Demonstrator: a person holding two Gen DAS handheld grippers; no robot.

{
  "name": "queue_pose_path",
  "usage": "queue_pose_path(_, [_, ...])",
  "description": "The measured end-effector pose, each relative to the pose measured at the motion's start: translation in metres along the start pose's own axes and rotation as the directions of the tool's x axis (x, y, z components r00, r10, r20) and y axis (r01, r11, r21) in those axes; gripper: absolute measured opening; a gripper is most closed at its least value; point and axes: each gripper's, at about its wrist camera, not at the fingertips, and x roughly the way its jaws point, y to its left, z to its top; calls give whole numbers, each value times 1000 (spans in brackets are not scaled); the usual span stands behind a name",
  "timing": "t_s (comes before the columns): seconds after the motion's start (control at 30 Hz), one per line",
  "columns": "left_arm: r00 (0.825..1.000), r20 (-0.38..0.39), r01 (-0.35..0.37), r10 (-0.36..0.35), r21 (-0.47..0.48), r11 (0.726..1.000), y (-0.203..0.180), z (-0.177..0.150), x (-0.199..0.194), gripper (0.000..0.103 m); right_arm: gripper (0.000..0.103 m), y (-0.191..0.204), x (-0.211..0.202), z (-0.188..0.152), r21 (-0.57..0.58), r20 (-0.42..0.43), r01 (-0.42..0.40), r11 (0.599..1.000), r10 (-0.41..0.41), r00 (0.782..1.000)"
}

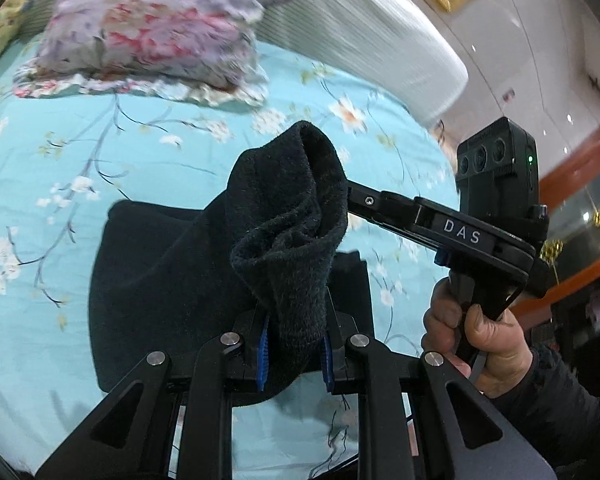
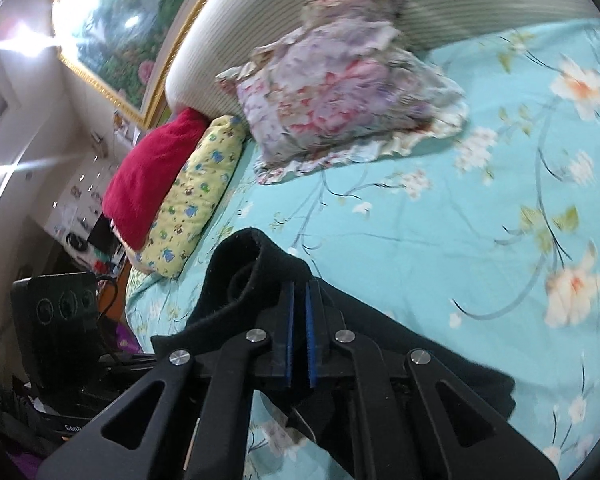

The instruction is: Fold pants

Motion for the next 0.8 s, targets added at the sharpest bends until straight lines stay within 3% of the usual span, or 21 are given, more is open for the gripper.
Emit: queue_pose_path(0.8, [986,-168,34,-8,154,987,-57,-15,77,20,6,-60,-46,-62,187,36,51,981,-59,998])
